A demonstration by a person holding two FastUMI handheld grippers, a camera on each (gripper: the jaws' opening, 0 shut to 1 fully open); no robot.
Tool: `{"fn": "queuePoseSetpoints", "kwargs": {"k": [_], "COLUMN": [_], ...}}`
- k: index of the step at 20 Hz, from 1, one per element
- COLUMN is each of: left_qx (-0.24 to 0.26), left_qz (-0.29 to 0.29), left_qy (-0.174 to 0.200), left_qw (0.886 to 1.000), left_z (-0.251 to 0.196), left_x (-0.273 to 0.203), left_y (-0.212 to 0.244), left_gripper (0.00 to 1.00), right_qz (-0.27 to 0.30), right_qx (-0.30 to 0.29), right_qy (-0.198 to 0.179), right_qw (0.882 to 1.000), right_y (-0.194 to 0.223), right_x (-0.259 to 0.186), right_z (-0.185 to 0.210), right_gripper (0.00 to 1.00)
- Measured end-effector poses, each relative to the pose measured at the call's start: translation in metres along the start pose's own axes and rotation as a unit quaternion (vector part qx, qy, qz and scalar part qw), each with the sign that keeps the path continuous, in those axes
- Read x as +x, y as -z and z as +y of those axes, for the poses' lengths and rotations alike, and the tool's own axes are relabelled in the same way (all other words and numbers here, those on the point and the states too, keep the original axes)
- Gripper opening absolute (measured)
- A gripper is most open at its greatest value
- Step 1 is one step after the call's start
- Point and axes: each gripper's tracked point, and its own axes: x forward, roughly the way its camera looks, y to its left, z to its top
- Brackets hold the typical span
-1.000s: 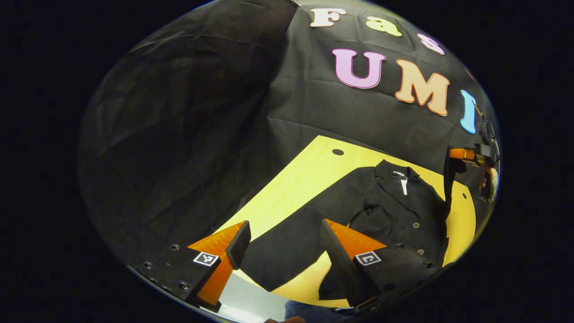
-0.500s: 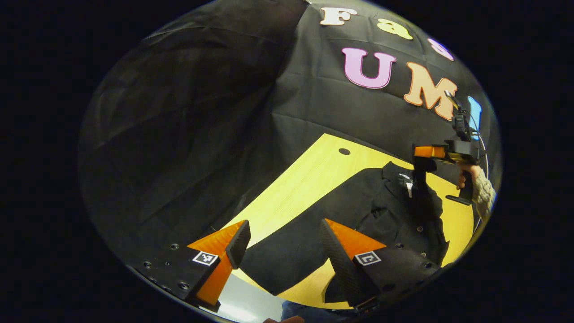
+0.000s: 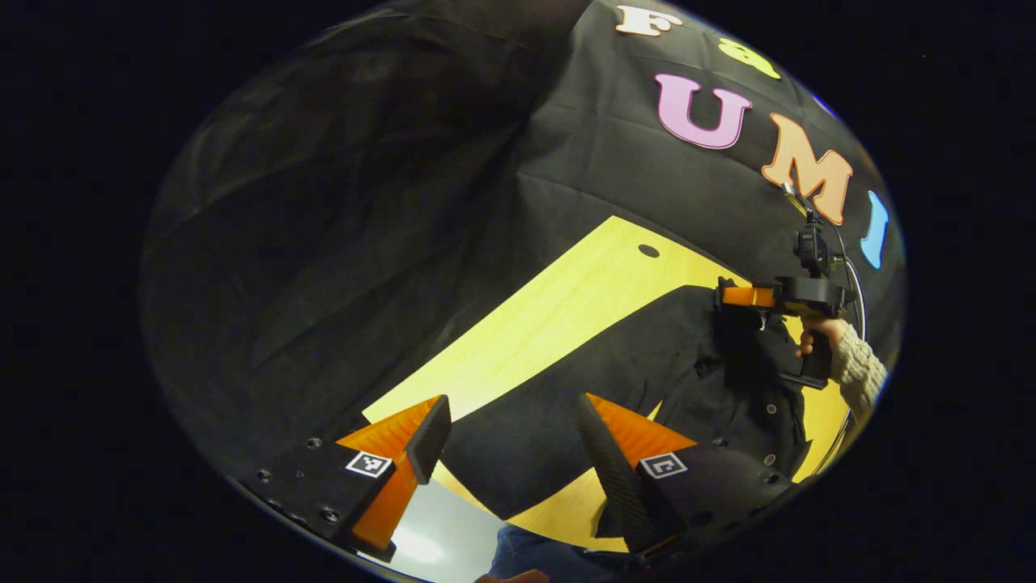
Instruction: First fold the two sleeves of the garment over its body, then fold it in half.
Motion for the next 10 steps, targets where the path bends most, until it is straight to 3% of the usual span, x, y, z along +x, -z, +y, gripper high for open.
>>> {"fn": "queuePoseSetpoints", "kwargs": {"k": [2,3,5,10], "left_qx": [-0.003,-0.004,-0.005,-0.012], "left_qz": [0.004,0.006,0.006,0.015], "left_qy": [-0.004,-0.005,-0.008,-0.014], "left_qw": [1.000,1.000,1.000,1.000], "left_z": [0.001,0.001,0.003,0.008], "left_x": [0.002,0.004,0.009,0.008], "left_y": [0.004,0.005,0.009,0.021], "left_gripper": [0.95,0.96,0.95,0.95], "right_qz": [0.008,0.013,0.013,0.008], "right_qx": [0.006,0.011,0.016,0.041], "right_qy": [-0.012,-0.022,-0.031,-0.043], "right_qw": [1.000,1.000,0.999,0.998], "right_y": [0.007,0.008,0.008,0.001], "right_x": [0.005,0.007,0.011,0.005], "right_z": [0.005,0.007,0.012,0.014], "right_gripper": [0.10,0.07,0.31,0.55]}}
